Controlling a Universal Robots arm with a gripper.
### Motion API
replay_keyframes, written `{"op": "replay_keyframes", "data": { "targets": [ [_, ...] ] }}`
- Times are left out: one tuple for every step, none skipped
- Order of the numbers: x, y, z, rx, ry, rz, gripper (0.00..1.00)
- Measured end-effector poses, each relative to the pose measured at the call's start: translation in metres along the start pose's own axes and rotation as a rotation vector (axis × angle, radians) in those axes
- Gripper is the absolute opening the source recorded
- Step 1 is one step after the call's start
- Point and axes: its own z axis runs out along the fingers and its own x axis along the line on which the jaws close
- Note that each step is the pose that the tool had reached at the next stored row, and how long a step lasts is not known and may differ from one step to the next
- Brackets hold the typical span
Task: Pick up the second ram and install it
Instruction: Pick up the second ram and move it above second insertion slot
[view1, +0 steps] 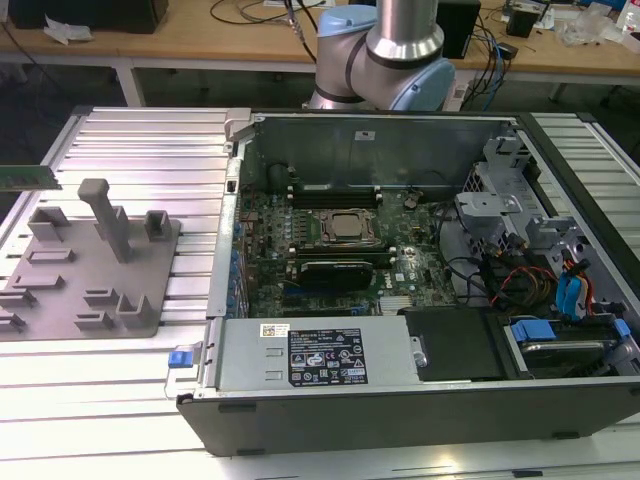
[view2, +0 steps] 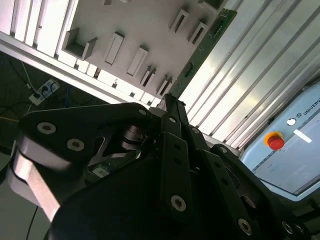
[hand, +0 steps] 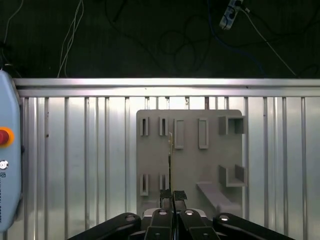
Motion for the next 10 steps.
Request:
{"op": "replay_keyframes", "data": {
  "targets": [
    [0.0000,-0.0034,-0.0001,0.0000,0.0000,0.000,0.09],
    [0.0000,-0.0056,-0.0002,0.0000,0.0000,0.000,0.09],
    [0.0000,-0.0069,-0.0002,0.0000,0.0000,0.000,0.09],
    [0.0000,-0.0079,-0.0002,0.0001,0.0000,0.000,0.09],
    [0.0000,-0.0104,-0.0003,0.0001,0.0000,0.000,0.09],
    [0.0000,-0.0132,-0.0004,0.0001,-0.0001,0.000,0.09],
    [0.0000,-0.0146,-0.0005,0.0001,-0.0001,0.000,0.09],
    [0.0000,-0.0174,-0.0006,0.0001,0.0000,0.000,0.09],
    [-0.0001,-0.0197,-0.0007,0.0001,0.0000,0.000,0.09],
    [-0.0001,-0.0216,-0.0008,0.0000,0.0000,0.000,0.09]
  ]
}}
